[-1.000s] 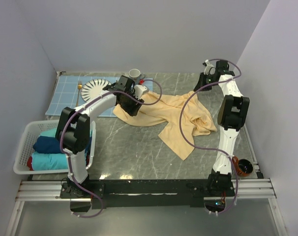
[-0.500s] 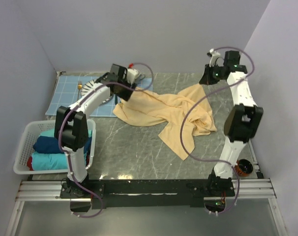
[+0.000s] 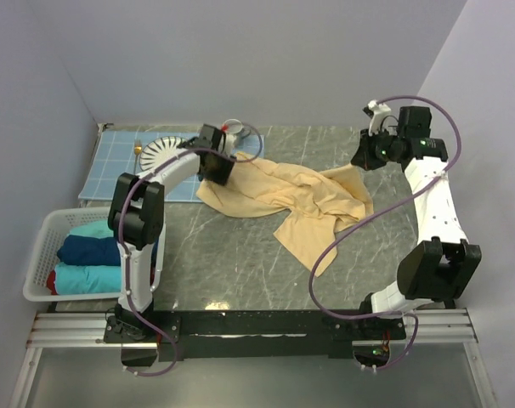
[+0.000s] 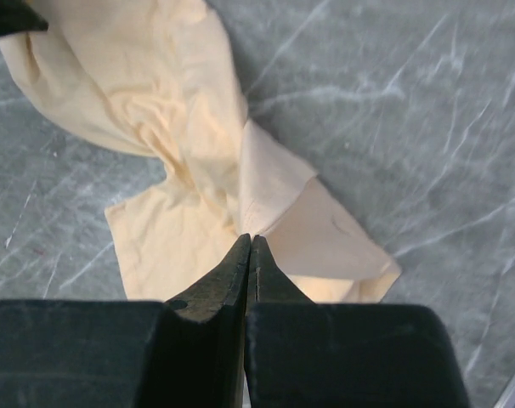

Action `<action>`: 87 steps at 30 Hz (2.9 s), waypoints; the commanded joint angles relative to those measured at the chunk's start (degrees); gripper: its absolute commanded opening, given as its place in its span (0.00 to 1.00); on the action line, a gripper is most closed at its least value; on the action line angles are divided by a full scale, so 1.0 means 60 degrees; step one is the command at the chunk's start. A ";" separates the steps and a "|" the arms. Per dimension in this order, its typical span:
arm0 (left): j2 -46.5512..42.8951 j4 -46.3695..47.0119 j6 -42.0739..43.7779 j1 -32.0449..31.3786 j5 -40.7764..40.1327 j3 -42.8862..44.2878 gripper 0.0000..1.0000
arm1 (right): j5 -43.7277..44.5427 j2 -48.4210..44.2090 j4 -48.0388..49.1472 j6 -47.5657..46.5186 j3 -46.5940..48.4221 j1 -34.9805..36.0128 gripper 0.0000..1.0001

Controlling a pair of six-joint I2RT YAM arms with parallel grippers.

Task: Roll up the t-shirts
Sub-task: Flatten out the T-shirt at the center of the board.

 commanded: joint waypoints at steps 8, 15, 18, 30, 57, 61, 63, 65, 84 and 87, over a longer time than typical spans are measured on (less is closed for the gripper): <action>-0.2130 0.0205 -0.0656 -0.0057 -0.0366 -0.2882 0.64 | 0.0200 0.0077 -0.0353 0.0387 0.0508 -0.0044 0.00; -0.2275 0.0395 0.0149 -0.0305 -0.0073 -0.4024 0.57 | 0.0332 0.0502 -0.0822 0.0329 0.1342 -0.0059 0.00; -0.2757 0.0293 0.0383 -0.0495 0.0160 -0.4785 0.55 | 0.0346 0.0678 -0.1144 0.0168 0.1708 -0.0059 0.00; -0.6475 -0.2122 0.3163 -0.1888 0.3484 -0.7262 0.42 | 0.1678 -0.0970 -0.3505 -0.2232 0.2460 -0.0059 0.00; -0.1560 0.3925 0.0443 -0.1184 0.1965 -0.2488 0.87 | 0.2339 -0.2031 0.0026 0.0797 0.0274 -0.0059 0.00; -0.1032 0.4014 0.0604 -0.1345 0.1553 -0.2575 0.84 | 0.2295 -0.2046 0.0158 0.0973 0.0230 -0.0059 0.00; -0.0812 0.4013 0.0721 -0.1448 0.1655 -0.2663 0.81 | 0.2309 -0.1944 0.0158 0.1017 0.0318 -0.0059 0.00; -0.0681 0.4014 0.0794 -0.1565 0.1786 -0.2707 0.77 | 0.2295 -0.1769 0.0115 0.1017 0.0464 -0.0059 0.00; -0.3884 0.2740 0.1570 -0.1624 0.1832 -0.3001 0.01 | 0.2777 -0.0465 0.0655 0.1193 0.2557 -0.0059 0.00; -0.5407 0.2461 0.1907 -0.1566 0.1217 -0.3014 0.01 | 0.3290 -0.0260 0.1021 0.1090 0.3480 -0.0073 0.00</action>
